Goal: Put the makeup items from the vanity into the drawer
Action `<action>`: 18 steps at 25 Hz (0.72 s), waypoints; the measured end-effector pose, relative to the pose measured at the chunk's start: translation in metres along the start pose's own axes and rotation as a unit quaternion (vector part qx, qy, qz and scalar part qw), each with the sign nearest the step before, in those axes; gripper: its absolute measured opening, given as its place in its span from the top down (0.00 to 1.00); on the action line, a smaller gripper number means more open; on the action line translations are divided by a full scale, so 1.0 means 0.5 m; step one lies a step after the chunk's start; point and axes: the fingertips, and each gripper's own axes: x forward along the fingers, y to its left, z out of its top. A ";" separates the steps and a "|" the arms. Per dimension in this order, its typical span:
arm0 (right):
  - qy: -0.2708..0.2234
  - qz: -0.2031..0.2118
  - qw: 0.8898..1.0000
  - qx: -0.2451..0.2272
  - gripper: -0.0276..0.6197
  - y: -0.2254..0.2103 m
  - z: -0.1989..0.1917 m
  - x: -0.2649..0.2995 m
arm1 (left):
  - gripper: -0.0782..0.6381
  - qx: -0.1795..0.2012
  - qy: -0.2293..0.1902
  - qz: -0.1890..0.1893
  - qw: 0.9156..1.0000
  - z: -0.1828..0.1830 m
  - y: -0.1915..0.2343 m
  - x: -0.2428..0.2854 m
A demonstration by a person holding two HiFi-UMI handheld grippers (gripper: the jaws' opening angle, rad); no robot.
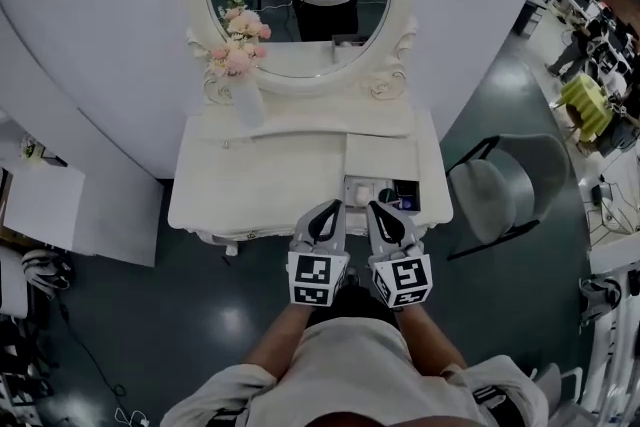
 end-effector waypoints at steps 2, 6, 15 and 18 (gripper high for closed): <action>-0.002 0.002 1.000 -0.002 0.96 0.007 0.006 -0.005 | 0.89 0.002 0.000 0.001 1.000 0.002 -0.002 -0.007; 0.001 0.006 1.000 -0.003 0.96 0.017 0.002 -0.015 | 0.89 0.006 -0.001 0.001 1.000 0.005 -0.007 -0.018; 0.003 0.015 1.000 -0.002 0.96 0.029 -0.004 -0.023 | 0.89 0.008 0.008 -0.006 1.000 -0.015 -0.015 -0.026; 0.007 0.021 1.000 -0.003 0.96 0.035 -0.011 -0.023 | 0.89 0.005 0.010 -0.005 1.000 -0.021 -0.012 -0.028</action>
